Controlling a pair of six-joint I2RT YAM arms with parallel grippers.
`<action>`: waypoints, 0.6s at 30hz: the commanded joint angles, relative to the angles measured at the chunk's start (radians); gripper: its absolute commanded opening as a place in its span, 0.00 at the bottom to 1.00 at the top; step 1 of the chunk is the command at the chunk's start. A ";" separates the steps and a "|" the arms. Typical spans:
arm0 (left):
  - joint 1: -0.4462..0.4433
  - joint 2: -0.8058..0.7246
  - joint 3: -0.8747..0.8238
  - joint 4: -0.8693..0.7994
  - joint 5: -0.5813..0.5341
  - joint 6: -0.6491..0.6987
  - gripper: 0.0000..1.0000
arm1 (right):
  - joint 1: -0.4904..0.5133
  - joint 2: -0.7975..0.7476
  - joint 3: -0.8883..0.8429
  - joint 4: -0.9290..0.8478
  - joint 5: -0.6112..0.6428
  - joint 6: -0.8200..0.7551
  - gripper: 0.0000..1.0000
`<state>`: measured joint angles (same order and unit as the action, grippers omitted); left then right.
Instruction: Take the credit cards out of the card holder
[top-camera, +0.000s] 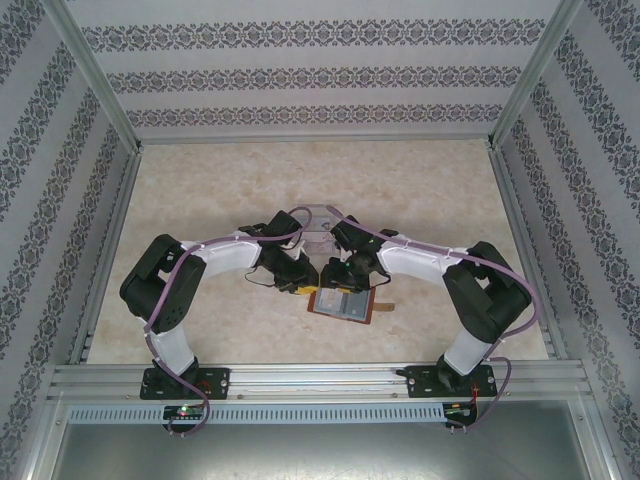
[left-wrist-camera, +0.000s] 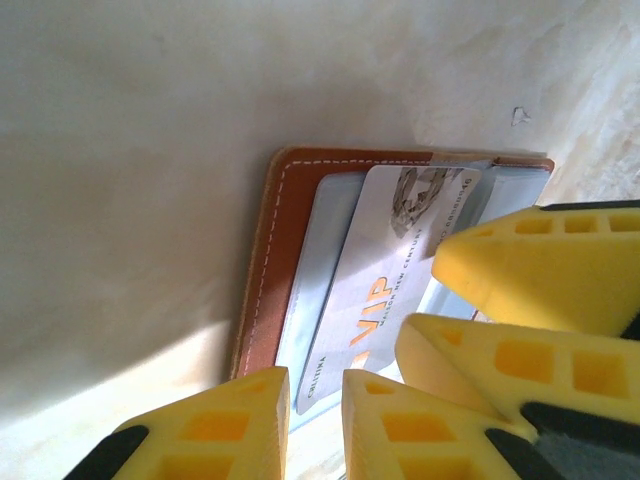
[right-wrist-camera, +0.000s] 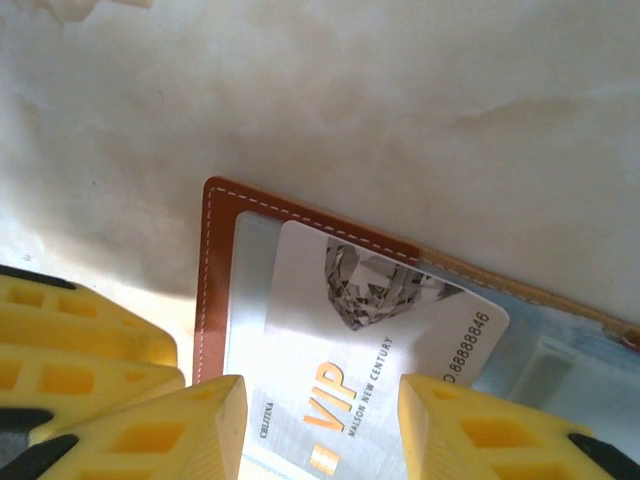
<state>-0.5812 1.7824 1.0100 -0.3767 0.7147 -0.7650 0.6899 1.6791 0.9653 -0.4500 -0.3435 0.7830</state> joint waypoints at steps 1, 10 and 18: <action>0.002 -0.005 -0.006 0.038 0.001 -0.013 0.21 | 0.009 -0.028 -0.008 -0.013 -0.015 0.001 0.46; 0.003 0.000 0.004 0.024 0.001 -0.005 0.21 | 0.015 0.008 0.002 -0.084 0.043 -0.031 0.45; 0.004 0.004 0.012 0.024 0.006 -0.007 0.21 | 0.016 0.027 -0.003 -0.066 0.036 -0.036 0.45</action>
<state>-0.5812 1.7824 1.0100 -0.3729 0.7143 -0.7654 0.6922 1.6810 0.9653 -0.5022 -0.3252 0.7620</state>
